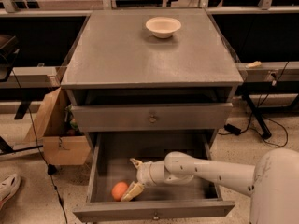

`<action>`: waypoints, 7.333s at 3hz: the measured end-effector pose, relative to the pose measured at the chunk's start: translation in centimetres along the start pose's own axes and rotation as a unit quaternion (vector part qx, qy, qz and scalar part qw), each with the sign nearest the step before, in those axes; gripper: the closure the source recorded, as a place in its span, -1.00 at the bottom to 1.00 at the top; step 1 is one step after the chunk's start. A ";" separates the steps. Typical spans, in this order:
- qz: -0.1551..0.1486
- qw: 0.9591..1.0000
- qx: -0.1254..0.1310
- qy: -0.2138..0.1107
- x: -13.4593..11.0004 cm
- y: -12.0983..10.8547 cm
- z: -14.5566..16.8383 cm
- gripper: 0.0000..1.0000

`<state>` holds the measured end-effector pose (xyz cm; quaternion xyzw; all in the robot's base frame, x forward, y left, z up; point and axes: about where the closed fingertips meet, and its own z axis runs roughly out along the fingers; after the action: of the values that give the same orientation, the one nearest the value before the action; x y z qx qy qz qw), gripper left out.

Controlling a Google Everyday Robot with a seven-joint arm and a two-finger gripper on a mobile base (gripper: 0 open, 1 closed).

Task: Pick orange from middle drawer and place on counter

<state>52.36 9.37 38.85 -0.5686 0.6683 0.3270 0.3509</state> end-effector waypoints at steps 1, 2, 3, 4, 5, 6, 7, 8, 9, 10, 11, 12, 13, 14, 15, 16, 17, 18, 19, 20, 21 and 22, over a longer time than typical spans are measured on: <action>0.004 1.000 0.023 -0.005 0.3 0.4 1.0 -0.67; 0.010 0.999 0.030 -0.005 1.1 1.4 2.9 -0.60; 0.010 1.000 0.026 -0.004 1.4 1.8 3.4 -0.62; 0.008 1.000 0.022 -0.008 1.6 2.1 3.8 -0.30; 0.004 1.000 0.021 -0.016 1.4 2.1 4.0 0.17; -0.007 0.999 0.026 -0.029 0.3 1.8 3.1 0.62; -0.034 0.998 0.028 -0.039 -2.5 1.7 0.2 1.00; -0.069 0.997 0.022 -0.031 -7.1 2.2 -4.1 1.00; -0.113 0.993 0.028 -0.015 -13.1 3.0 -9.1 1.00; -0.144 0.988 0.049 0.003 -19.7 3.4 -13.4 1.00; -0.169 0.981 0.090 0.028 -27.1 1.9 -16.7 1.00; -0.202 0.967 0.141 0.058 -35.4 -0.4 -18.8 1.00; -0.243 0.944 0.200 0.094 -41.5 -3.2 -22.0 1.00; -0.281 0.919 0.244 0.131 -46.4 -5.2 -22.2 1.00; -0.276 0.918 0.251 0.133 -46.0 -5.8 -23.0 1.00; -0.264 0.915 0.271 0.139 -45.0 -7.3 -25.2 1.00; -0.226 0.911 0.308 0.152 -42.3 -12.2 -29.3 1.00; -0.172 0.910 0.341 0.159 -38.1 -17.1 -31.8 1.00; -0.129 0.909 0.366 0.153 -35.2 -20.6 -33.2 1.00; -0.110 0.903 0.389 0.147 -34.9 -22.4 -35.0 0.64; -0.096 0.899 0.406 0.137 -35.9 -22.6 -37.2 0.16; -0.077 0.902 0.406 0.122 -36.1 -22.7 -38.4 -0.31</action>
Offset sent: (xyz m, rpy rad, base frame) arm -0.0126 0.0169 -0.0256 0.0107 -0.0289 -0.0888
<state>74.93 -6.74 89.02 -0.4619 0.7348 -0.0723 0.4914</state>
